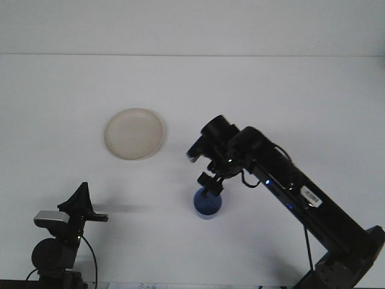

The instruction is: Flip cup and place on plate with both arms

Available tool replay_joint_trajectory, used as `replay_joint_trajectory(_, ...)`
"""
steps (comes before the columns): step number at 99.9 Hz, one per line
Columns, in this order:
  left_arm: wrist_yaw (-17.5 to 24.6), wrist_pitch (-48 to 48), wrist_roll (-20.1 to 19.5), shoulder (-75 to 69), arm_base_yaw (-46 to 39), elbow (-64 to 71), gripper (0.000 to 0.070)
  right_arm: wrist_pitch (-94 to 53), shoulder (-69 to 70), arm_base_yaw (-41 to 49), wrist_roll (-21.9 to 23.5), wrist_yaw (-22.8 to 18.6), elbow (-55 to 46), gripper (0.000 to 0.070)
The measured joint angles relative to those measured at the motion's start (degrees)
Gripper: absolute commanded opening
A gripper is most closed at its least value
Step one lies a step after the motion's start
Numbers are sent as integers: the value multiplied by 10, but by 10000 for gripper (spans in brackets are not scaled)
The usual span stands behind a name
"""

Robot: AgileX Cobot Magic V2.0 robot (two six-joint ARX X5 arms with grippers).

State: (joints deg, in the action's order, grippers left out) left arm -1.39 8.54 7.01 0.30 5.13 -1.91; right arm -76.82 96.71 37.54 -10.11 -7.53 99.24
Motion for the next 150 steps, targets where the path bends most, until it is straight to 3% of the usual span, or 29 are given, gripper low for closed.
replay_joint_trajectory(28, 0, 0, 0, 0, 0, 0, 12, 87, -117, -198, 3, -24, -60, 388)
replay_joint_trajectory(38, 0, 0, 0, 0, 0, 0, 12, 153, -183, -263, 20, -20, -132, 387)
replay_joint_trajectory(52, 0, 0, 0, 0, 0, 0, 12, 264, -294, -352, 55, 18, -257, 387)
replay_joint_trajectory(73, 0, 0, 0, 0, 0, 0, 12, 398, -468, -418, 101, 21, -429, 383)
replay_joint_trajectory(80, 0, 0, 0, 0, 0, 0, 12, 427, -518, -417, 106, 18, -474, 314)
replay_joint_trajectory(91, 0, 0, 0, 0, 0, 0, 12, 443, -574, -413, 110, 17, -525, 76)
replay_joint_trajectory(96, 0, 0, 0, 0, 0, 0, 12, 443, -591, -413, 111, 16, -539, 0)
replay_joint_trajectory(139, 0, 30, 3, 0, 0, -1, 12, 446, -603, -412, 111, 16, -553, 0)
replay_joint_trajectory(150, 0, -8, 17, 11, 0, -28, 12, 447, -602, -411, 111, 16, -553, 0)
